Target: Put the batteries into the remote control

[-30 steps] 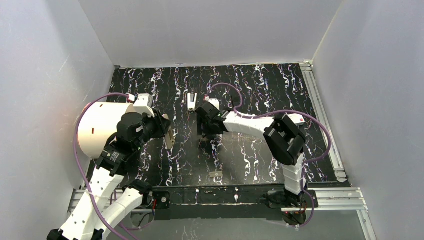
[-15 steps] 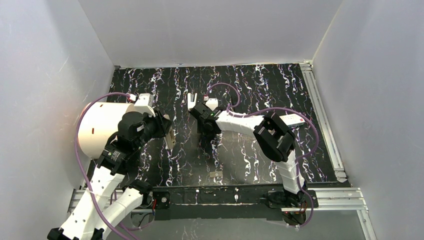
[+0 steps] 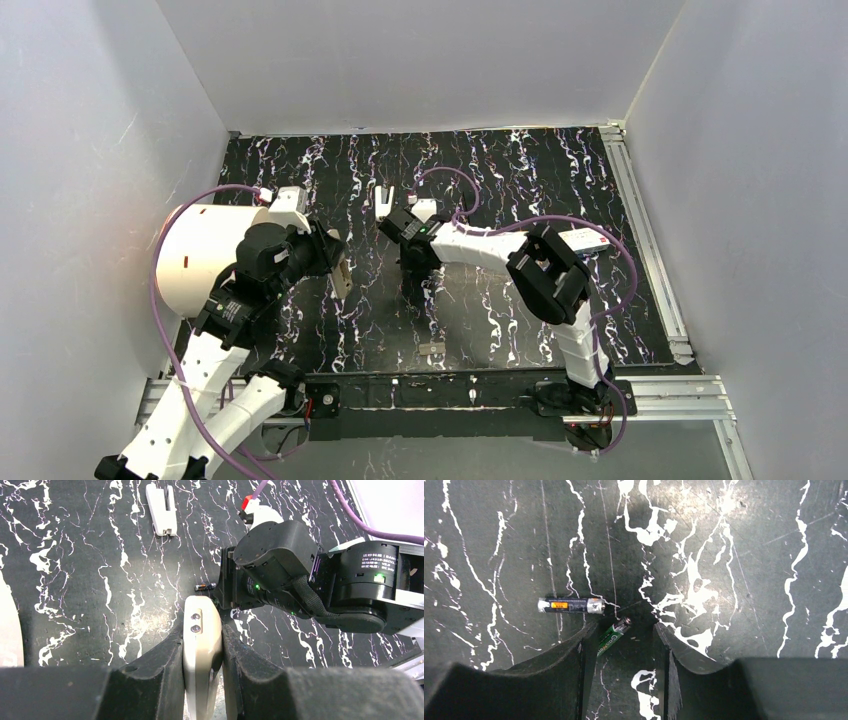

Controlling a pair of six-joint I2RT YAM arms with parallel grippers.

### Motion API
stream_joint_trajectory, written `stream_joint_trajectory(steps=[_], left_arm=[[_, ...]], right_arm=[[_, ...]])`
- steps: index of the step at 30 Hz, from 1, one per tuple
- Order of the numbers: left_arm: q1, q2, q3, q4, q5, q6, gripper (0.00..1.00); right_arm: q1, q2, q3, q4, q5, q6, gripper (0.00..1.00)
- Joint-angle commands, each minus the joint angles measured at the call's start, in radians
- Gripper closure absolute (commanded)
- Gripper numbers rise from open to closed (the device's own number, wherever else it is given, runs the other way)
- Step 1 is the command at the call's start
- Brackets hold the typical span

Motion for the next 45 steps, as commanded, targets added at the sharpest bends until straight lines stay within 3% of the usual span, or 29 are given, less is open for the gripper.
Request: stream_joint_trajectory(steps=[1, 11, 19, 25, 31, 37, 45], left_arm=[[0.004, -0.006, 0.015, 0.028, 0.007, -0.008, 1.00], [0.004, -0.013, 0.008, 0.026, 0.011, -0.008, 1.00], [0.004, 0.001, 0.009, 0.028, 0.042, -0.008, 1.00], [0.004, 0.027, -0.003, 0.074, 0.157, -0.043, 1.00], [0.004, 0.126, -0.026, 0.272, 0.352, -0.139, 1.00], [0.004, 0.258, -0.030, 0.492, 0.445, -0.254, 1.00], [-0.009, 0.552, -0.031, 1.008, 0.613, -0.652, 1.00]], right_arm=[[0.025, 0.026, 0.030, -0.120, 0.034, 0.001, 0.49], [0.036, 0.006, -0.027, -0.100, -0.003, -0.045, 0.76], [0.036, -0.003, -0.047, -0.063, -0.007, -0.108, 0.85], [0.034, -0.125, -0.153, 0.031, 0.086, -0.146, 0.87], [0.021, -0.347, -0.273, 0.098, 0.180, -0.166, 0.87], [-0.012, -0.585, -0.370, 0.159, 0.176, -0.215, 0.86], [-0.025, -0.775, -0.268, 0.136, 0.164, -0.245, 0.85]])
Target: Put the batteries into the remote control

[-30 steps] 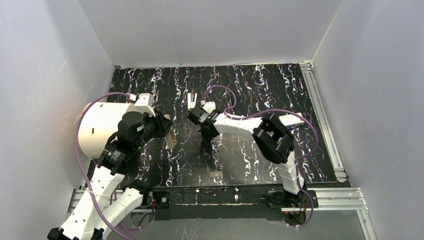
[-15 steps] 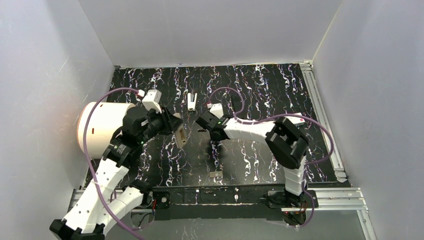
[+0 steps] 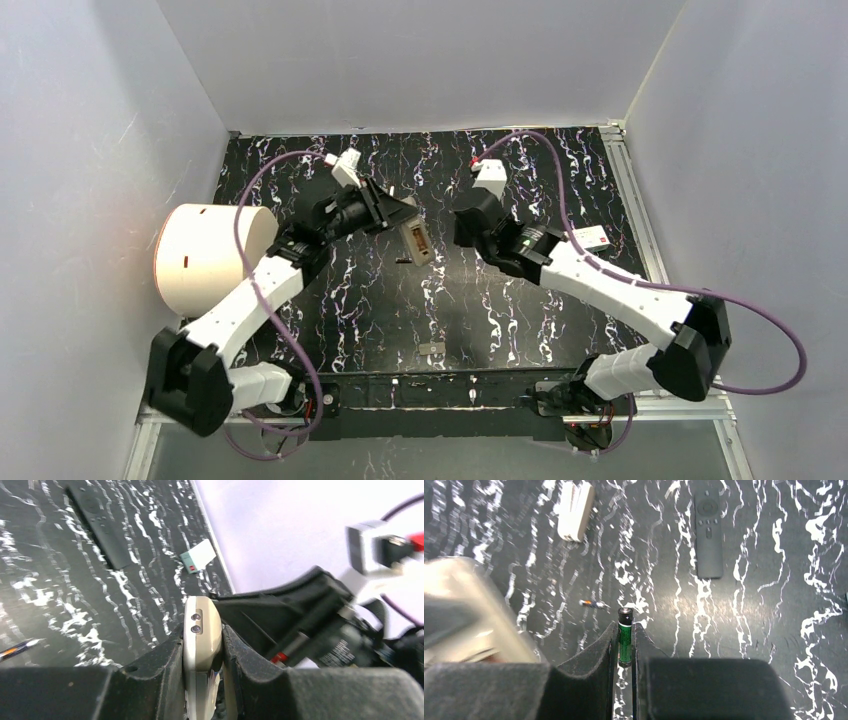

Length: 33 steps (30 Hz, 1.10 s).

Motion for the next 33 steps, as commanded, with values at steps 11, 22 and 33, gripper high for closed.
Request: stream_joint_trajectory(steps=[11, 22, 33], left_arm=[[-0.021, 0.201, 0.071, 0.363, 0.161, -0.380, 1.00], [-0.021, 0.200, 0.089, 0.287, 0.166, -0.464, 1.00], [-0.021, 0.193, 0.113, 0.226, 0.166, -0.505, 1.00]], right_arm=[[-0.003, -0.161, 0.056, 0.230, -0.155, -0.251, 0.86], [-0.001, -0.188, -0.032, 0.388, -0.323, -0.368, 0.85], [-0.003, -0.229, -0.165, 0.483, -0.360, -0.453, 0.79]])
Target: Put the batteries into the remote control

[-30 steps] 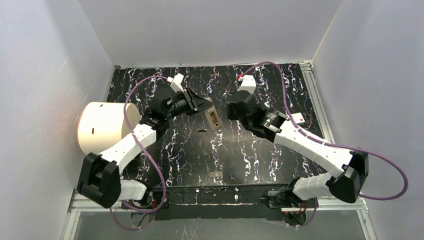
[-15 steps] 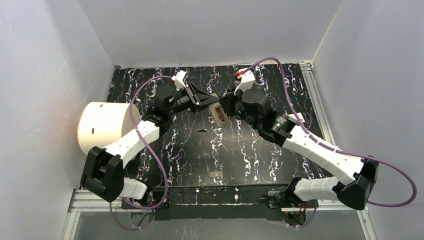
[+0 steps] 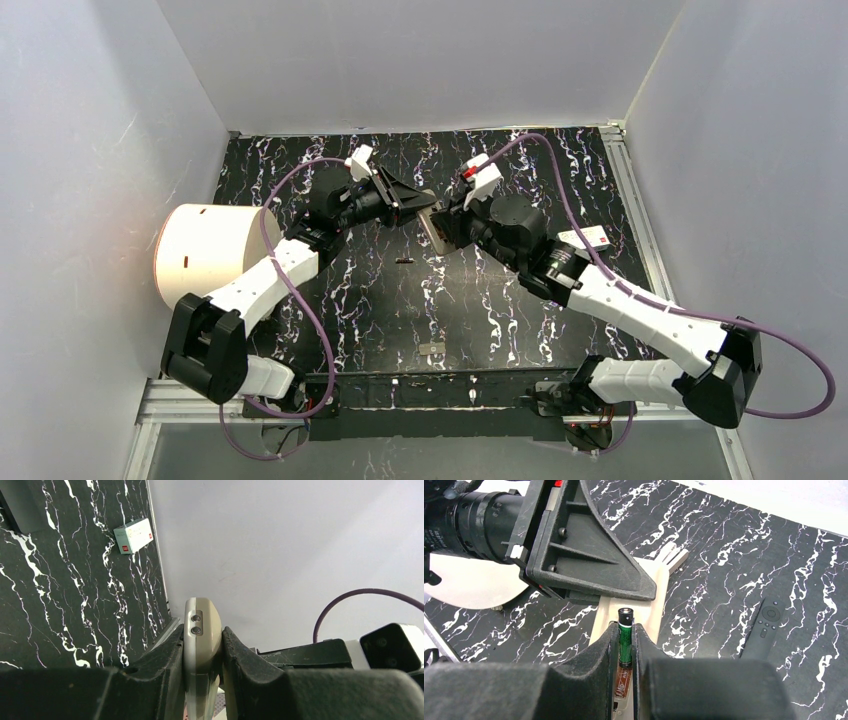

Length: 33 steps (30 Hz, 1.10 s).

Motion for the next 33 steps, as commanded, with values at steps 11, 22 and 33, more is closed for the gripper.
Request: stream_joint_trajectory(steps=[11, 22, 33], left_arm=[[-0.002, -0.038, 0.070, -0.055, 0.022, -0.002, 1.00], [-0.002, -0.037, 0.065, -0.067, 0.022, 0.016, 1.00], [-0.002, -0.052, 0.054, -0.079, 0.028, 0.129, 1.00]], right_arm=[[-0.002, -0.073, -0.066, 0.056, -0.057, -0.077, 0.70], [-0.002, -0.053, 0.005, 0.036, -0.061, 0.026, 0.54], [-0.004, -0.107, 0.016, 0.053, 0.067, 0.323, 0.05]])
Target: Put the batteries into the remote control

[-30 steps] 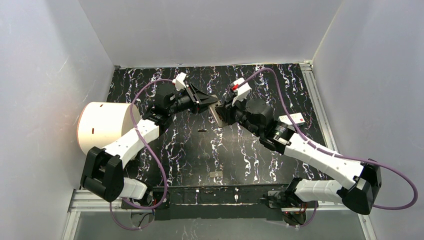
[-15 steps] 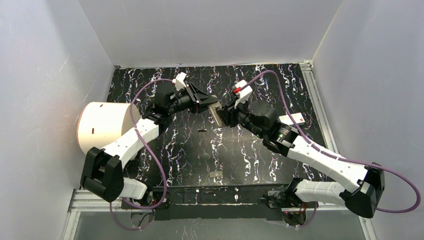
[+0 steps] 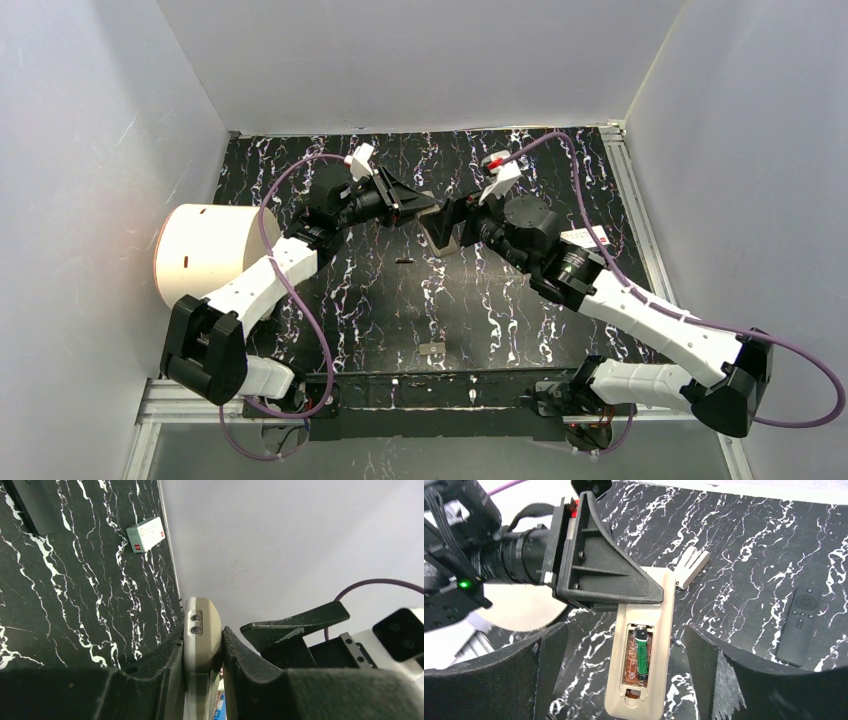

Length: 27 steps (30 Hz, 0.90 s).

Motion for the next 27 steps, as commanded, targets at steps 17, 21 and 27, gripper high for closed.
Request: stream_joint_trajectory(steps=[17, 21, 27], left_arm=[[-0.002, -0.059, 0.050, 0.002, 0.033, 0.140, 1.00], [-0.002, -0.054, 0.045, 0.003, -0.010, 0.126, 1.00], [-0.002, -0.046, 0.050, 0.027, 0.002, 0.106, 1.00]], right_arm=[[-0.005, -0.211, -0.313, 0.192, 0.275, 0.938, 0.01], [-0.006, -0.212, -0.355, 0.222, 0.275, 1.015, 0.01], [-0.014, -0.161, -0.369, 0.312, 0.220, 1.061, 0.01]])
